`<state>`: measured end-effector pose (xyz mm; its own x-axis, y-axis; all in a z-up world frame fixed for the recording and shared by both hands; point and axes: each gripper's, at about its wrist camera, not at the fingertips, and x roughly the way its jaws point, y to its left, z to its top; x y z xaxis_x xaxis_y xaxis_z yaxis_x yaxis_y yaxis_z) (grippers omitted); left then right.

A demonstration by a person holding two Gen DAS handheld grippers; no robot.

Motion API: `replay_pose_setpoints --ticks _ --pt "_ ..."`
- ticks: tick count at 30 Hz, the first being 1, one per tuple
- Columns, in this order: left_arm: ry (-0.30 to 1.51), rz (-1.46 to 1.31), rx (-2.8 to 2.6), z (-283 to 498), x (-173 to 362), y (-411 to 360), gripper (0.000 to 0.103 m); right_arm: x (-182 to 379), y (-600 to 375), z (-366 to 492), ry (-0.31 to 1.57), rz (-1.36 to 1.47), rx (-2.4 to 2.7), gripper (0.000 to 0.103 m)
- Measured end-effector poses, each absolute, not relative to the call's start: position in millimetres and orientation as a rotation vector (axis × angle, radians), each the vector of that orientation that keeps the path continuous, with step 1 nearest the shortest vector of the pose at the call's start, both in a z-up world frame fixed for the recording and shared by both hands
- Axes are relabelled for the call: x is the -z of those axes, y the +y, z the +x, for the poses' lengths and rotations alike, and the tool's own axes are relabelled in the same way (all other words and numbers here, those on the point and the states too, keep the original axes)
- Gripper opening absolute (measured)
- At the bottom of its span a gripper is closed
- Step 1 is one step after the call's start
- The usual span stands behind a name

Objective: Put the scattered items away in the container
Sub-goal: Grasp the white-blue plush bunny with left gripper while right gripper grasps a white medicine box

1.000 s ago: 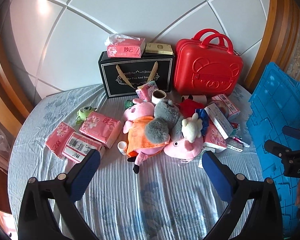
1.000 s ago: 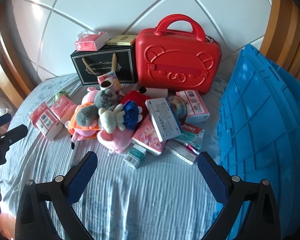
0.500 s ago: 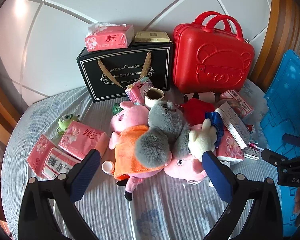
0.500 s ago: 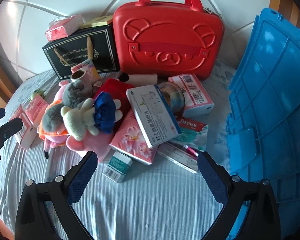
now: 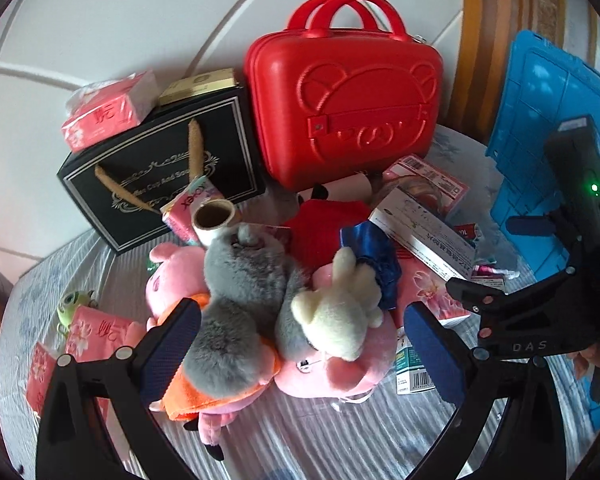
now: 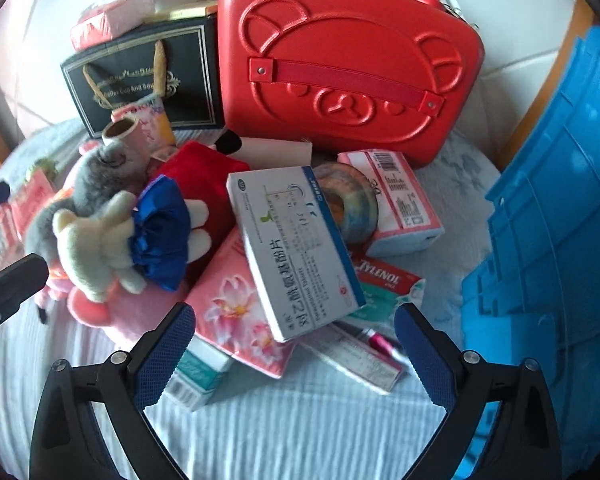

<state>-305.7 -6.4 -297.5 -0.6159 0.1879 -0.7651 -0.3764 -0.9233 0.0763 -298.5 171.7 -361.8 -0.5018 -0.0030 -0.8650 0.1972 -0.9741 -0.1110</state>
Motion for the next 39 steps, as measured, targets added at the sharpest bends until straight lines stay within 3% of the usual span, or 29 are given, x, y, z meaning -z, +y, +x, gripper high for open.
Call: replay_pose_setpoints --ticks 3,10,12,14,17,26,31,32,34,38,39 --pt "0.397 -1.138 -2.483 -310.5 303.8 7.1 0.101 372.7 173.7 -303.5 0.298 1.506 2.592 0.101" --pt "0.59 -1.146 -2.398 -320.8 334.3 31.7 0.085 388.0 173.2 -310.0 0.31 1.521 2.573 0.1" --pt "0.595 -1.151 -2.391 -322.3 340.1 32.6 0.074 389.1 172.4 -312.6 0.302 1.515 2.572 0.1" --pt "0.57 -1.177 -2.379 -325.2 344.9 32.0 0.046 390.7 171.2 -316.7 0.295 1.515 2.568 0.099" --pt "0.495 -1.187 -2.372 -325.5 344.1 29.0 0.041 394.9 173.8 -324.4 0.239 1.539 2.555 0.099" --pt "0.3 -1.165 -2.381 -311.6 335.9 13.6 0.039 409.2 191.8 -347.5 0.067 1.571 2.535 0.099" --pt "0.277 -1.152 -2.385 -304.0 333.7 9.1 0.039 411.6 187.8 -356.9 0.103 1.529 2.503 0.098" --pt "0.27 -1.153 -2.388 -302.9 333.6 7.2 0.039 410.5 189.9 -357.6 0.091 1.53 2.501 0.094" --pt "0.253 -1.153 -2.396 -301.1 332.6 3.4 0.039 405.5 191.3 -358.2 0.079 1.523 2.518 0.073" --pt "0.233 -1.15 -2.408 -299.2 330.6 -1.9 0.039 399.0 191.9 -358.6 0.1 1.52 2.544 0.048" --pt "0.229 -1.149 -2.41 -298.9 329.5 -2.5 0.039 397.0 192.6 -357.8 0.103 1.517 2.553 0.026"
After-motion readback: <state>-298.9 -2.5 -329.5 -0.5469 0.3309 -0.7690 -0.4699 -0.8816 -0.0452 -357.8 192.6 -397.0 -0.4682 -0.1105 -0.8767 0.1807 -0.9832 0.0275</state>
